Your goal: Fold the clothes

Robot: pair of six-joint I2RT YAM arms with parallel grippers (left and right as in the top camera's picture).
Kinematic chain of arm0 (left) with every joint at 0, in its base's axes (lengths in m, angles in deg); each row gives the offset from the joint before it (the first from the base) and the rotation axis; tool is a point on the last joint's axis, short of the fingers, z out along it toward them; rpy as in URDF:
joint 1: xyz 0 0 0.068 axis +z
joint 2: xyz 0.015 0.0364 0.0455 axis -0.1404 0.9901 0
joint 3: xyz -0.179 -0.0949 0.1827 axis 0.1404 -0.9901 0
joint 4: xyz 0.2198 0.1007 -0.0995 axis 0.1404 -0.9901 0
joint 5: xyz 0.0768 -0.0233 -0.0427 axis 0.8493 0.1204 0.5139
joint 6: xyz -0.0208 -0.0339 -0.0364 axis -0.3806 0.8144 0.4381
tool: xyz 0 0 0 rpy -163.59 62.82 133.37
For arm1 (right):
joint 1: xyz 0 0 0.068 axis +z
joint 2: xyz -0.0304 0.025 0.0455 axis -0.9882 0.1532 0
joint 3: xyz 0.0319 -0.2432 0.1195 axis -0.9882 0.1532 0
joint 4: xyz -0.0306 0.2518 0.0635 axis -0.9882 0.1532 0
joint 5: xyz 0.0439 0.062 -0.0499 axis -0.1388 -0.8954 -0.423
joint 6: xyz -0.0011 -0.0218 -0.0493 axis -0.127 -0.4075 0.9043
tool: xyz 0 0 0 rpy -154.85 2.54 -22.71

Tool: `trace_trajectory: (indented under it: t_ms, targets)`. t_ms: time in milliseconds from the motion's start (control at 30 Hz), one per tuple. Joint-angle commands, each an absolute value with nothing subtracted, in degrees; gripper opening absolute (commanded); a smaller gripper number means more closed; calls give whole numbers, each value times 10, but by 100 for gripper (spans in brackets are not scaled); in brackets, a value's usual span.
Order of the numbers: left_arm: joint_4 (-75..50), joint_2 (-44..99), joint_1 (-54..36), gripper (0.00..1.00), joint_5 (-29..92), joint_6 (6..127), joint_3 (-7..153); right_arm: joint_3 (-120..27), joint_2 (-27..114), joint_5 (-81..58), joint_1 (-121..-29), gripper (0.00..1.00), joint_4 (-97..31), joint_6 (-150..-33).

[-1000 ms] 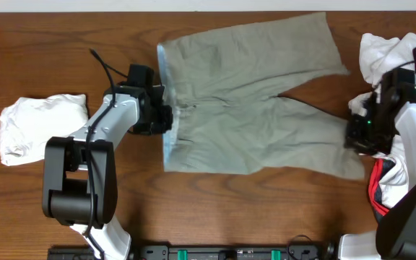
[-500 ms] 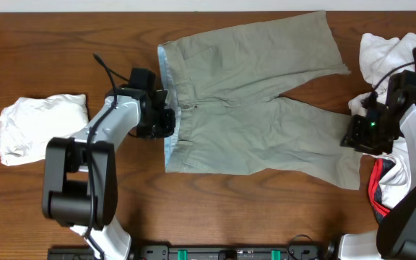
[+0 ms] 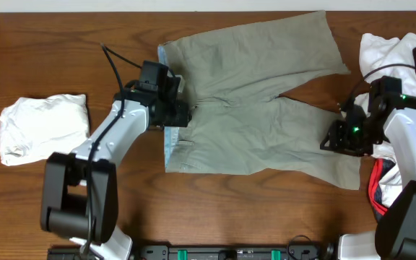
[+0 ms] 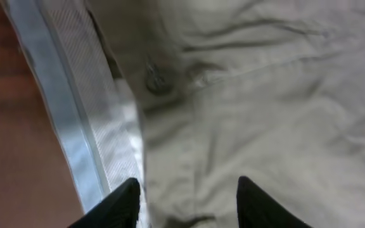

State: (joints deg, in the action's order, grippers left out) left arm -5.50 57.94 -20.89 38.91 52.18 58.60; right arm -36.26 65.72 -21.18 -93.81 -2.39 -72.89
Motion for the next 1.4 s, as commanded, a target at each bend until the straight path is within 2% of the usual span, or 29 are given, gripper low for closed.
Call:
trace_trajectory:
  t_ms: [0, 667, 1100, 1367]
  targets:
    - [-31, 603, -205, 53, 398, 526, 586, -339, 661, -221, -932, 37, -32, -720]
    - [80, 682, -199, 53, 385, 576, 586, -335, 661, -218, -932, 36, -32, -724]
    - [134, 708, -198, 53, 251, 626, 586, -335, 661, -218, -932, 34, -27, -724]
    - [134, 708, -188, 53, 183, 705, 586, -335, 661, -218, -932, 33, -26, -724]
